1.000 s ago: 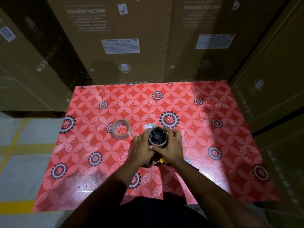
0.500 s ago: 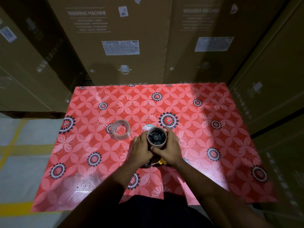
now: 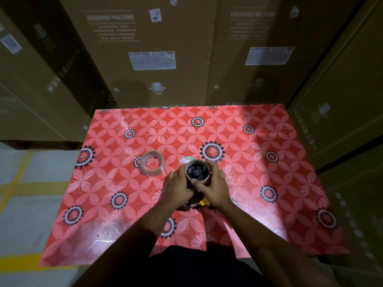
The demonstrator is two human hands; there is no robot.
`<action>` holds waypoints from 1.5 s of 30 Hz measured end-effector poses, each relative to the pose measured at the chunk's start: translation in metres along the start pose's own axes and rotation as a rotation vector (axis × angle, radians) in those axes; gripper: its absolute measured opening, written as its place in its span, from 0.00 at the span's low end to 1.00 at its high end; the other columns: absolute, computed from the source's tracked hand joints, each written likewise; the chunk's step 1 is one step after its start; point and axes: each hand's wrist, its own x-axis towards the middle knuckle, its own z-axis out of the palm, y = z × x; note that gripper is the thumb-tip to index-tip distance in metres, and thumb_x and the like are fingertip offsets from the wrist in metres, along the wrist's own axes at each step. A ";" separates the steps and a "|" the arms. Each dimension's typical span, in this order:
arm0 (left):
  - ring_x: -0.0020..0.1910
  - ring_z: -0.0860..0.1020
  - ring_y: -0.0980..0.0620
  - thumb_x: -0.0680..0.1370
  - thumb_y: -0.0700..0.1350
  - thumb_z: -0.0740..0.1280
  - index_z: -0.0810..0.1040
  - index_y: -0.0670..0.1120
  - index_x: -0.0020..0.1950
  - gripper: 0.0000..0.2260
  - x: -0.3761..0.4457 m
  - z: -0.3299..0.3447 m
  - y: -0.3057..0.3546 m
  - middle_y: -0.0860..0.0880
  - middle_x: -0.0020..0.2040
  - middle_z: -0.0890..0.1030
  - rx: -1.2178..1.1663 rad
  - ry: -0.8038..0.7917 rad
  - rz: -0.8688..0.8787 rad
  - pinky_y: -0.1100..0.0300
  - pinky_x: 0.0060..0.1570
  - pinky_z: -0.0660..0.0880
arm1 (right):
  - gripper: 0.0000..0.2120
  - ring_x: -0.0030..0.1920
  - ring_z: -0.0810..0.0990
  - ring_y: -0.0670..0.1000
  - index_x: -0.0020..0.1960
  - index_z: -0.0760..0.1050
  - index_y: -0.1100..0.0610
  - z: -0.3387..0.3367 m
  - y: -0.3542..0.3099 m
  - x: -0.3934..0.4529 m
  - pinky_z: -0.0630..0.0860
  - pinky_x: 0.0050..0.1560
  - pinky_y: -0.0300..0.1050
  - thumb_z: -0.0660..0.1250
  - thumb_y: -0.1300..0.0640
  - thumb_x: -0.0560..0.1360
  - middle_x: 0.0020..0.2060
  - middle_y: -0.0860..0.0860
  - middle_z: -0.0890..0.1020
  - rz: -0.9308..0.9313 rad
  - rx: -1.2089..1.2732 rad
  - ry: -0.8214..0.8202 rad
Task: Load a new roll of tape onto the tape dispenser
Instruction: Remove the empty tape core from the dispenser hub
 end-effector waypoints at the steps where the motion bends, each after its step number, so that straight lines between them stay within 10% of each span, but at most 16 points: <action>1: 0.60 0.70 0.45 0.69 0.49 0.70 0.61 0.52 0.73 0.34 0.001 -0.001 0.001 0.47 0.64 0.75 0.009 0.002 0.007 0.45 0.60 0.72 | 0.40 0.62 0.71 0.50 0.70 0.65 0.48 0.002 -0.002 0.000 0.74 0.58 0.48 0.72 0.31 0.65 0.60 0.47 0.75 -0.023 -0.054 0.000; 11: 0.61 0.71 0.42 0.70 0.53 0.74 0.62 0.47 0.69 0.34 -0.001 0.003 -0.002 0.44 0.62 0.76 0.005 0.060 0.013 0.44 0.59 0.72 | 0.41 0.60 0.77 0.44 0.73 0.67 0.52 -0.003 0.002 -0.001 0.76 0.60 0.44 0.77 0.47 0.64 0.62 0.44 0.79 -0.035 -0.002 0.066; 18: 0.64 0.69 0.44 0.71 0.51 0.72 0.61 0.48 0.71 0.33 0.000 -0.002 0.000 0.45 0.66 0.73 0.009 0.031 0.028 0.46 0.61 0.71 | 0.43 0.56 0.70 0.40 0.68 0.72 0.51 0.003 0.001 0.005 0.70 0.53 0.32 0.78 0.31 0.61 0.57 0.49 0.74 -0.036 -0.053 0.036; 26: 0.64 0.72 0.43 0.70 0.53 0.71 0.60 0.47 0.73 0.35 -0.002 -0.001 0.003 0.44 0.66 0.74 0.044 0.012 0.019 0.46 0.62 0.73 | 0.39 0.60 0.75 0.43 0.76 0.63 0.53 -0.002 -0.004 -0.002 0.75 0.59 0.42 0.76 0.50 0.70 0.63 0.43 0.77 -0.097 -0.041 0.007; 37: 0.65 0.71 0.44 0.72 0.52 0.71 0.61 0.45 0.74 0.35 -0.001 0.001 0.001 0.44 0.67 0.73 0.083 0.033 0.053 0.46 0.63 0.72 | 0.39 0.62 0.72 0.47 0.74 0.67 0.48 0.002 0.000 0.001 0.66 0.57 0.34 0.73 0.37 0.67 0.61 0.48 0.75 -0.082 -0.034 0.036; 45: 0.65 0.69 0.45 0.72 0.44 0.70 0.63 0.45 0.73 0.31 -0.002 0.000 0.002 0.45 0.65 0.73 0.089 0.047 0.066 0.46 0.65 0.70 | 0.42 0.63 0.75 0.47 0.72 0.64 0.47 0.003 0.001 0.002 0.75 0.59 0.48 0.77 0.37 0.64 0.62 0.44 0.77 -0.022 0.011 0.004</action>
